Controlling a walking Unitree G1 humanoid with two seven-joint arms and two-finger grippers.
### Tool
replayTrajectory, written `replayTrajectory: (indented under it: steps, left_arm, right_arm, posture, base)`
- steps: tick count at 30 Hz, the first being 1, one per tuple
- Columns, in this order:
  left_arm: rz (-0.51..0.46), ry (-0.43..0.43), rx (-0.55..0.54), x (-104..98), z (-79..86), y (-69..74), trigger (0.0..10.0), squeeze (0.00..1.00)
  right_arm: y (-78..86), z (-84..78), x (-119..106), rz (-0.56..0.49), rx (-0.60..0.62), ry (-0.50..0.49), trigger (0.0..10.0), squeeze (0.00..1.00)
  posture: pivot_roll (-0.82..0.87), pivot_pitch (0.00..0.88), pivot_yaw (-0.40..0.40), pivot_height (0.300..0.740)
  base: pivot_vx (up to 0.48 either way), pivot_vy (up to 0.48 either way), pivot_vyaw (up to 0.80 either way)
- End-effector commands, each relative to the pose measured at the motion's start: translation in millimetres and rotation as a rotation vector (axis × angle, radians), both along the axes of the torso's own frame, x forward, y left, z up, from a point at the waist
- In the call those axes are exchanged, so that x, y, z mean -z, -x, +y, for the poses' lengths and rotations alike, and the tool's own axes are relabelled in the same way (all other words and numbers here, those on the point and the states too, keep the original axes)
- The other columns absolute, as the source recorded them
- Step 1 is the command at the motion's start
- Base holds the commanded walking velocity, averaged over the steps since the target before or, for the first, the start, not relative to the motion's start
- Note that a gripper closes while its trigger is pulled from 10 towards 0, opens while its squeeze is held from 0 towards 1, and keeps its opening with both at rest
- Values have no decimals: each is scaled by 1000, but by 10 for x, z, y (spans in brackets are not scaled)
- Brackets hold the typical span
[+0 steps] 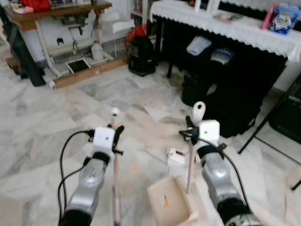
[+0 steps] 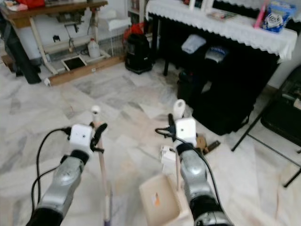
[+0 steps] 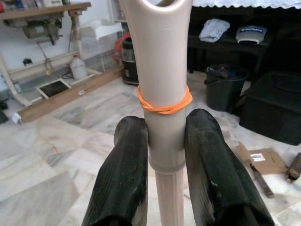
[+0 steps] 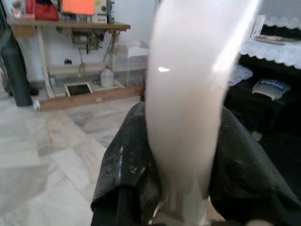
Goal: Sweep floor
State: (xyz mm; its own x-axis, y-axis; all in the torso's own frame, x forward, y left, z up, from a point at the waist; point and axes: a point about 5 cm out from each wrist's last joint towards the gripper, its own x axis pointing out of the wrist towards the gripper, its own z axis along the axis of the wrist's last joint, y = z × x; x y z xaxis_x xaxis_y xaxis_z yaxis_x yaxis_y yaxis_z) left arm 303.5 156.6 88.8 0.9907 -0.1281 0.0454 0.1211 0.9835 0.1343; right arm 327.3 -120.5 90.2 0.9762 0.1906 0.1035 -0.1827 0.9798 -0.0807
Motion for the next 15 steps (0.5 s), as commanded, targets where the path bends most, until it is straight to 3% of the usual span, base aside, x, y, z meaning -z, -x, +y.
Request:
replayTrajectory:
  steps: [1,14,15]
  left_arm:
    - [-60,-10,38,-131,-107,-49,10000,0]
    - [-60,-10,41,-133,-110,-47,10000,0]
    - [-60,-10,42,-133,-111,-47,10000,0]
  right_arm:
    - [-19,-66,-75,-35,23,-30,10000,0]
    - [-18,-79,-56,-18,39,-50,10000,0]
    - [-19,-83,-56,-18,41,-51,10000,0]
  posture:
    - [116,0,-37,740]
    - [112,0,-33,740]
    - [113,0,-33,740]
  base:
    - [315,0,0]
    - [312,0,0]
    - [315,0,-800]
